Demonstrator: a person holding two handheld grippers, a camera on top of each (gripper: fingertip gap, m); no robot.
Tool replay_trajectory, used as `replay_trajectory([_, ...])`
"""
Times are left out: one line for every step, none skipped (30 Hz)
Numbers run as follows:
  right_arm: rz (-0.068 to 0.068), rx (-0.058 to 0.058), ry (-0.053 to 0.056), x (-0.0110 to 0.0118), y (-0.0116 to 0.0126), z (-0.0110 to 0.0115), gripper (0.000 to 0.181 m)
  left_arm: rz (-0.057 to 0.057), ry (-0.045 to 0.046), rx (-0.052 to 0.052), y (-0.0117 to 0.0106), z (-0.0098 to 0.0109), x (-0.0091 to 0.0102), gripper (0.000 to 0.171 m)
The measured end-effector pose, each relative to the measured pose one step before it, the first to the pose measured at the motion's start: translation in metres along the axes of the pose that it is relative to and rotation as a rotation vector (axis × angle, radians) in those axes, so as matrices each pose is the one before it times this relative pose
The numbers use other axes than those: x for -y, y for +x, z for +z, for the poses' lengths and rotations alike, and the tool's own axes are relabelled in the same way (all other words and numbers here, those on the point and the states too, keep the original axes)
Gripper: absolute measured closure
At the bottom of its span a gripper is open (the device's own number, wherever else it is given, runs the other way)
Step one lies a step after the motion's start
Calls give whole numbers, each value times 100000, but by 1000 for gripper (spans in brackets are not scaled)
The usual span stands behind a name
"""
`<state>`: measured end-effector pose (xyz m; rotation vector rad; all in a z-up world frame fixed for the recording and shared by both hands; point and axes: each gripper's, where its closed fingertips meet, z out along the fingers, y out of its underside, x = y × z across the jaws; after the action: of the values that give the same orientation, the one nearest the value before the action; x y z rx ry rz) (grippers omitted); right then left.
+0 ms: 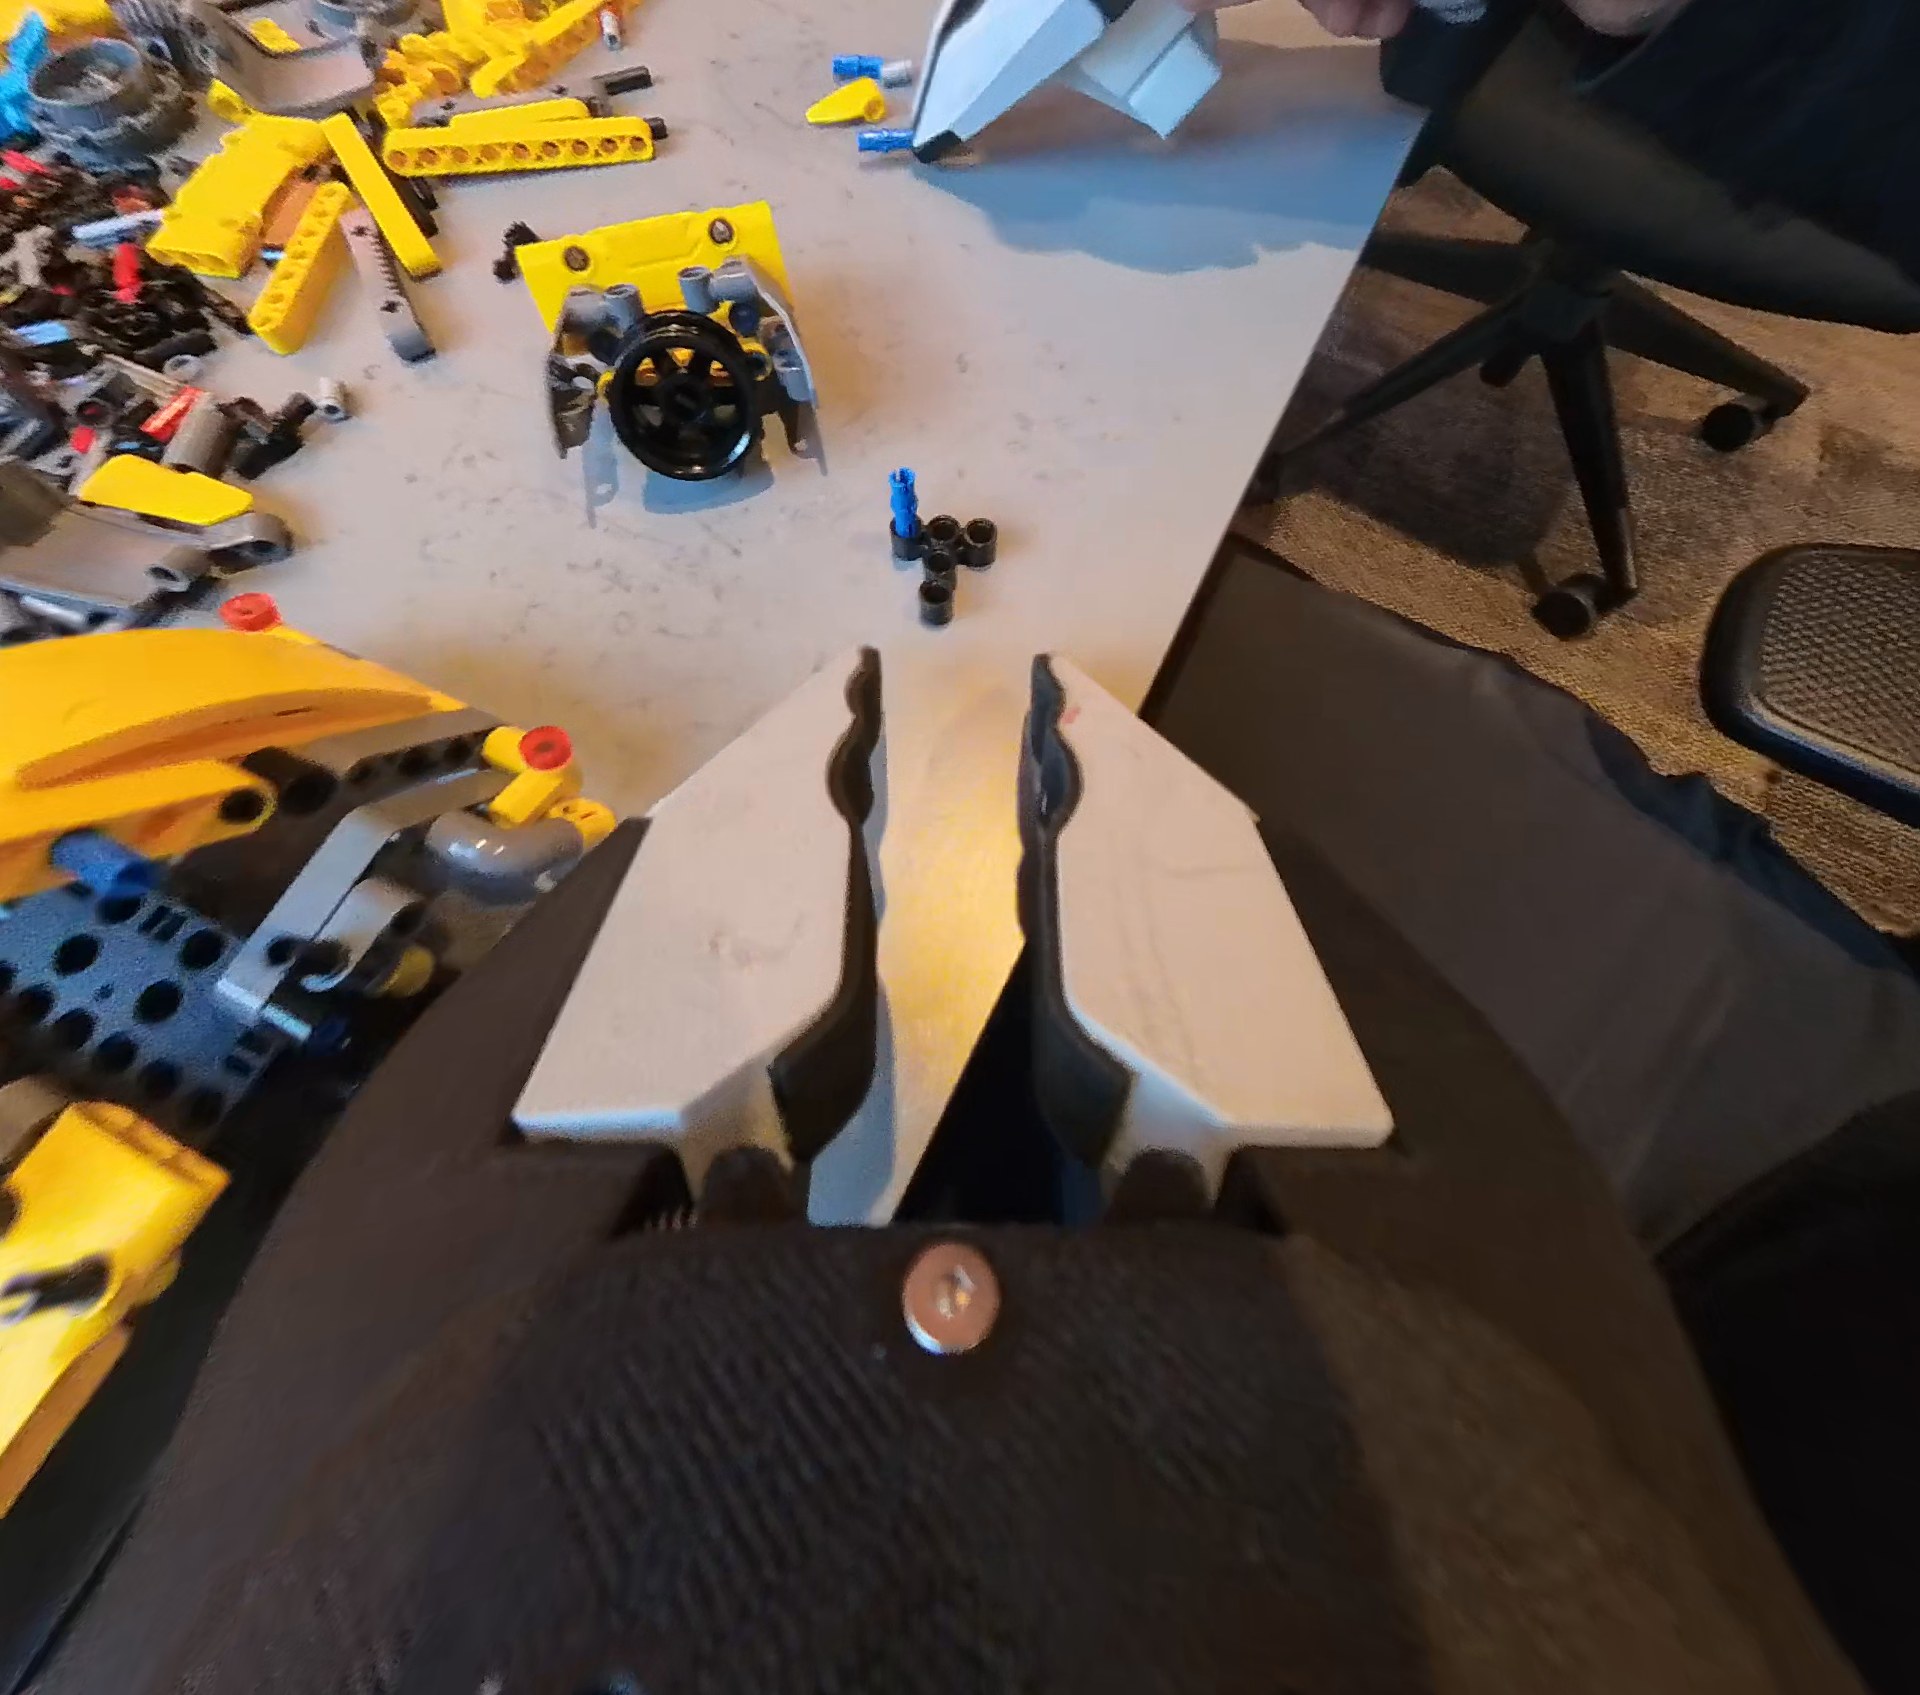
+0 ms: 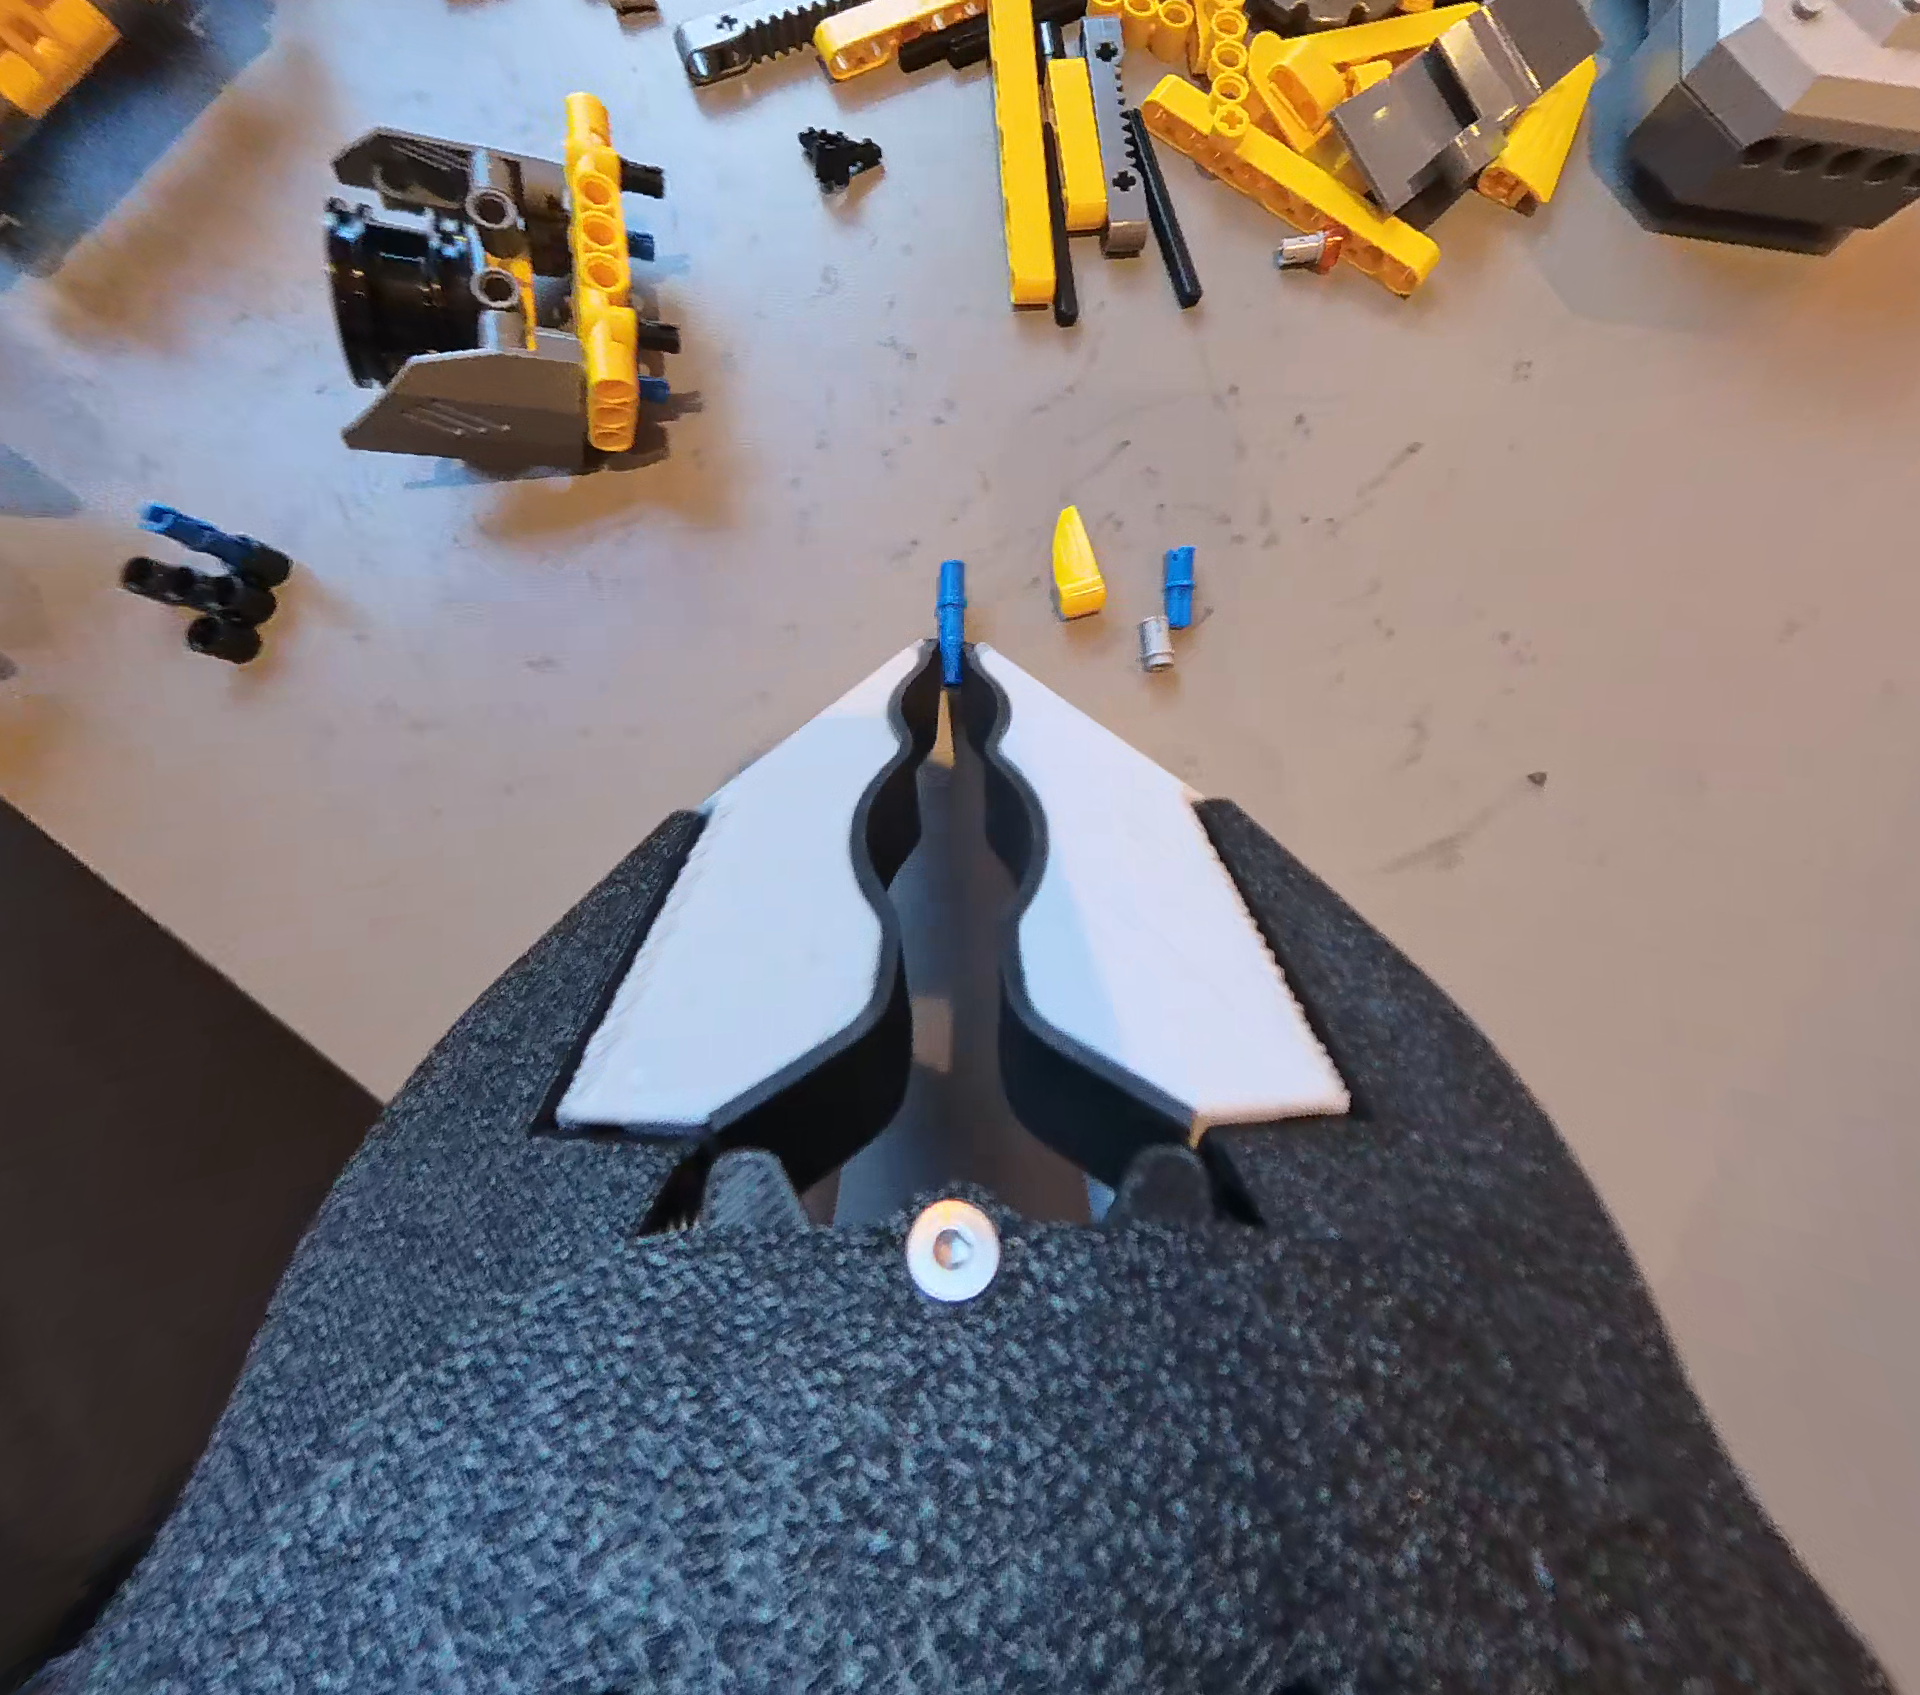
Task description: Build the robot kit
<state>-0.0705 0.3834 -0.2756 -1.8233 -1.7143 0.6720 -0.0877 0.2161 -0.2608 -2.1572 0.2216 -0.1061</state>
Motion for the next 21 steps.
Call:
replay_trajectory([424,293,889,44,-295,-181,178,624,831,37,-76,-447,16,144])
replay_trajectory([393,265,865,19,-328,-206,178,791,408,-683,76,-467,-68,144])
replay_trajectory([442,426,939,8,-382,-223,177,1187,178,-1099,203,-480,-106,144])
replay_trajectory([495,774,1282,12,-482,-216,178,1356,-79,-1063,229,-510,-159,144])
replay_trajectory([517,1090,1489,14,-557,-217,178,1150,-246,-1343,293,-523,-195,144])
replay_trajectory([565,959,1351,-19,-564,-198,178,816,231,-1614,345,-565,-168,143])
replay_trajectory([485,461,1149,-54,-500,-189,178,524,925,-1821,406,-591,-142,143])
replay_trajectory([274,80,947,-98,-442,-176,178,153,604,-1243,327,-551,-236,143])
replay_trajectory([151,49,784,-92,-421,-173,178,160,112,-1046,281,-490,-348,143])
replay_trajectory([118,3,739,-70,-404,-148,178,-9,-127,-1111,264,-436,-420,143])
replay_trajectory([21,-315,716,-42,-335,-148,178,-192,448,-992,230,-408,-360,143])
replay_trajectory([-175,-641,427,-36,-269,-117,178,-125,950,-580,137,-382,-317,143])
replay_trajectory([-395,-867,243,-40,-214,-110,178,79,1287,89,3,-366,-279,143])
replay_trajectory([-526,-868,368,36,-217,-114,178,288,1624,911,-162,-321,-255,143])
replay_trajectory([-398,-710,549,94,-239,-115,178,-121,1226,1274,-280,-274,-279,143])
replay_trajectory([-107,-452,888,183,-256,-110,178,-1378,615,607,-240,-243,-308,144])
replay_trajectory([56,-219,1476,272,-297,-113,178,-1167,132,-1430,34,-209,-294,144])
replay_trajectory([109,87,1952,338,-341,-102,178,-818,5,-262,-162,-146,-189,145])
replay_trajectory([138,671,2151,388,-438,-64,178,-907,573,482,-271,-113,-19,145])
replay_trajectory([95,1270,2188,400,-532,-37,178,-1061,1114,-608,-86,-74,118,144])
replay_trajectory([264,1669,1971,381,-574,0,178,-1168,647,-1106,14,-47,67,144])
